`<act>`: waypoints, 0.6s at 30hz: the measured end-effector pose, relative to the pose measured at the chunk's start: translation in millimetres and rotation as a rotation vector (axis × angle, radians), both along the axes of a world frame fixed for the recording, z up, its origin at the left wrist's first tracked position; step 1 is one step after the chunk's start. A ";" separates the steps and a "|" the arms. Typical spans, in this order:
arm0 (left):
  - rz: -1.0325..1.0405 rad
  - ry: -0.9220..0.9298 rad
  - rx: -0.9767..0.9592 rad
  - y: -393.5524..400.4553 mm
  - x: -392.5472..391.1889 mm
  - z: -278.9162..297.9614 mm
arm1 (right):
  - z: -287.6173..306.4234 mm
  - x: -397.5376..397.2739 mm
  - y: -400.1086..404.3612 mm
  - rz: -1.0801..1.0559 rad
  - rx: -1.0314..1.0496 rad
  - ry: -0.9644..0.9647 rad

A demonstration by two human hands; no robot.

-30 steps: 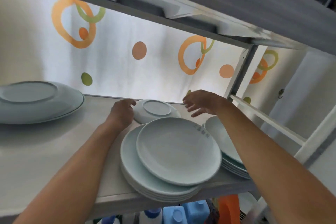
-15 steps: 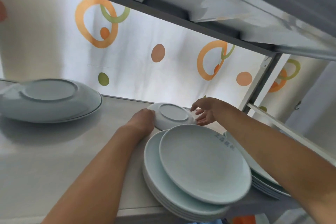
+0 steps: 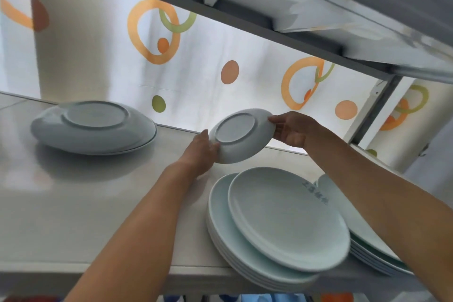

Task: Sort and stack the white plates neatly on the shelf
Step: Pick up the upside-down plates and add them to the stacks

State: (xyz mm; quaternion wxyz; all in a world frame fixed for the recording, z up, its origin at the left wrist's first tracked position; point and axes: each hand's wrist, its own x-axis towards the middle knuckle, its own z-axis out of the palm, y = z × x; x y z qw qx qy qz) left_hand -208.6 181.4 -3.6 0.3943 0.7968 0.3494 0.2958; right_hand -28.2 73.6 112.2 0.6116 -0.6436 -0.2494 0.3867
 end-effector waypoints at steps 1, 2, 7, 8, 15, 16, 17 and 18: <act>0.007 -0.031 -0.028 -2.8 -3.1 2.0 | 1.7 -6.8 -2.6 0.007 0.022 -0.009; 0.017 -0.060 -0.057 -5.2 -6.1 3.9 | 3.6 -12.7 -6.4 0.014 0.052 -0.008; 0.036 -0.256 -0.204 -11.9 -18.9 19.8 | 15.4 -35.6 -40.0 0.104 0.220 -0.038; -0.001 -0.325 -0.285 -12.3 -19.8 23.9 | 15.8 -40.9 -47.4 0.126 0.251 -0.073; -0.277 -0.931 -0.847 -12.7 -39.7 41.3 | 12.4 -68.4 -85.5 0.179 0.392 -0.481; -0.276 -1.019 -0.894 -10.3 -43.8 42.2 | 12.0 -71.7 -87.0 0.166 0.403 -0.532; -0.269 -1.110 -0.944 -9.7 -47.8 43.9 | 11.3 -73.7 -87.2 0.124 0.401 -0.594; -0.266 -1.170 -0.980 -8.4 -52.1 43.6 | 11.3 -76.9 -86.4 0.075 0.389 -0.655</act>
